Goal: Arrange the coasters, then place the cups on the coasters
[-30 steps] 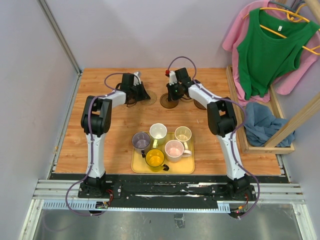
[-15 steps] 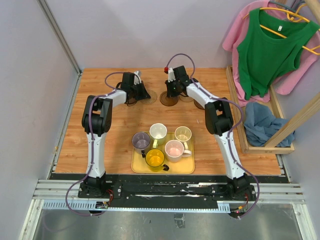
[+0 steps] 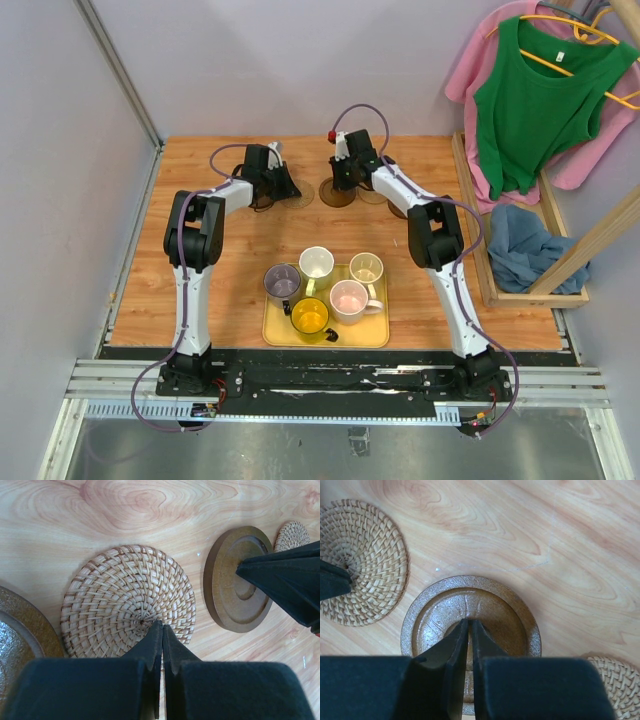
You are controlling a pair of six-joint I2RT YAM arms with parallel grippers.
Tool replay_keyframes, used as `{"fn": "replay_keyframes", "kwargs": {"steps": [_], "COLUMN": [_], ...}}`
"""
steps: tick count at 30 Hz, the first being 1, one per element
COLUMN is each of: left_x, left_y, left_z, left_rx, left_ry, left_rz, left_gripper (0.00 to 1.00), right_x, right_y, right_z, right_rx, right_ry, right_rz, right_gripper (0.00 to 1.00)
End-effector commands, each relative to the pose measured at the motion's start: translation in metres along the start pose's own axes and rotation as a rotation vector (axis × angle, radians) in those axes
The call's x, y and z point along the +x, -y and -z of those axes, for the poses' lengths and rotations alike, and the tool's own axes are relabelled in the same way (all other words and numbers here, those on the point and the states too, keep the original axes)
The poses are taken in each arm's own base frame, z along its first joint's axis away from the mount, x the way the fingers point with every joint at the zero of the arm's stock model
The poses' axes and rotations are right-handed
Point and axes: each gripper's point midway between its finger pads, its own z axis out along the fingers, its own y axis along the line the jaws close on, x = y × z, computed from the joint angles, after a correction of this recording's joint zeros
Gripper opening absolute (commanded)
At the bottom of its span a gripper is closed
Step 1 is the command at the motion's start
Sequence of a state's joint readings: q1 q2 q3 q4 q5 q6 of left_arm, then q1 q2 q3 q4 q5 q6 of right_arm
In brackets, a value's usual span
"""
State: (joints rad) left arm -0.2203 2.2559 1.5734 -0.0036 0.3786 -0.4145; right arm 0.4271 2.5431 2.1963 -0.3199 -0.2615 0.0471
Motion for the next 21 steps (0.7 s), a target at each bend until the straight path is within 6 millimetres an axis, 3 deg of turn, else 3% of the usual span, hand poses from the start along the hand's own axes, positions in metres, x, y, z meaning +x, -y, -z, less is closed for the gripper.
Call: {"fn": "replay_keyframes", "kwargs": {"steps": [1, 7, 11, 15, 21], "left_x": [0.003, -0.005, -0.013, -0.024, -0.034], "left_y": [-0.003, 0.003, 0.004, 0.001, -0.006], "left_z": [-0.006, -0.002, -0.003, -0.007, -0.013], "left_rx": [-0.013, -0.003, -0.008, -0.03, -0.056], "left_ry": [-0.015, 0.007, 0.028, 0.049, 0.066], "left_rz": [-0.011, -0.014, -0.015, -0.014, -0.011], "left_gripper": [0.0, 0.0, 0.01, 0.01, 0.01], "right_x": [-0.031, -0.076, -0.086, -0.081, -0.046], "right_y": [-0.004, -0.019, -0.024, -0.011, 0.022], "right_z": [0.013, 0.064, 0.095, 0.109, 0.102], "right_rx": [0.014, 0.0, 0.012, 0.097, 0.225], "right_ry": [0.092, 0.222, 0.279, 0.247, 0.138], "right_rz": [0.052, 0.099, 0.105, 0.113, 0.098], "right_gripper": [0.1, 0.11, 0.13, 0.12, 0.09]}}
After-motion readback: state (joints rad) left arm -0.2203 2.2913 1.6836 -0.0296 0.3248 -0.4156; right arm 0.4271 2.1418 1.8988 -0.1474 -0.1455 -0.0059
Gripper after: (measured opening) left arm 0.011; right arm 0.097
